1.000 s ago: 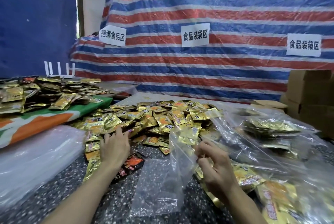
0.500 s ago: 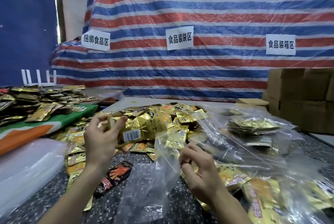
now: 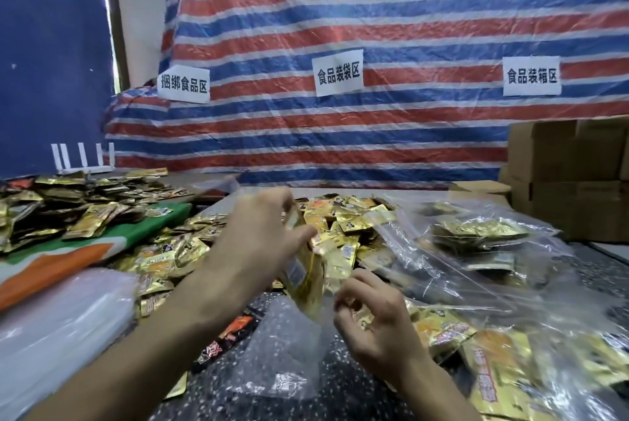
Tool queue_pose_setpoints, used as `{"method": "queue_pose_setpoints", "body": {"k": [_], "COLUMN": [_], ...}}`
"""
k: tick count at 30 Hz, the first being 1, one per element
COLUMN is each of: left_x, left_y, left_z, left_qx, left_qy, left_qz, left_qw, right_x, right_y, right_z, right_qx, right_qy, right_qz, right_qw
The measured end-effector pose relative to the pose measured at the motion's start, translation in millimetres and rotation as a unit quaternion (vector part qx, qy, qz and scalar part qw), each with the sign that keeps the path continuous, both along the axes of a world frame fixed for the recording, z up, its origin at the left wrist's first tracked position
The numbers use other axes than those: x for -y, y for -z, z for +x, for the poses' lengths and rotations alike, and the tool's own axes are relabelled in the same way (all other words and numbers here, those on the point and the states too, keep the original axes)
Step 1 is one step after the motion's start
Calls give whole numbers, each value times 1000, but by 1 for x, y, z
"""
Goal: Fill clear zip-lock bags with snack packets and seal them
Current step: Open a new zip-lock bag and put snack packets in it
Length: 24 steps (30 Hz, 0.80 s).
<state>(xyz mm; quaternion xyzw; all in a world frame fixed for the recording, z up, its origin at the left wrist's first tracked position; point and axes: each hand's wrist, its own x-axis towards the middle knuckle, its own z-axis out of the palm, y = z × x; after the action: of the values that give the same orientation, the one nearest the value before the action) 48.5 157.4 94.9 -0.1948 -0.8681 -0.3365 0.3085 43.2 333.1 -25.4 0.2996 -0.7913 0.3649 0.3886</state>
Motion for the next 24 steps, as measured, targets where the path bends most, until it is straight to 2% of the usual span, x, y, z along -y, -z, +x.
{"method": "queue_pose_setpoints", "body": {"k": [5,9,15,17,19,22,24], "left_x": [-15,-24,-30,-28,-21,-3,5], "left_y": [18,29,36,34,28,20,17], "left_z": [-7,-9,-2,0,2,0,-2], "left_qx": [61,64,36,66,138,214,203], "left_qy": [-43,-68,-52,-22,40,143,190], "left_qz": [-96,-147,-203,-217,-216,-267,-319], "left_qw": [993,985,977,974,966,929,906], "right_x": [0,2,-2,-4,-7,-8,-7], "right_y": [-2,-2,-4,-6,-7,-11,-13], "right_z": [3,4,4,3,1,1,3], "right_qx": [-34,-57,-67,-96,-115,-91,-77], "right_qy": [-1,-41,-59,-18,23,53,52], "right_qz": [-9,7,-84,-120,-165,-221,-229], "right_qw": [999,998,992,988,979,970,969]}}
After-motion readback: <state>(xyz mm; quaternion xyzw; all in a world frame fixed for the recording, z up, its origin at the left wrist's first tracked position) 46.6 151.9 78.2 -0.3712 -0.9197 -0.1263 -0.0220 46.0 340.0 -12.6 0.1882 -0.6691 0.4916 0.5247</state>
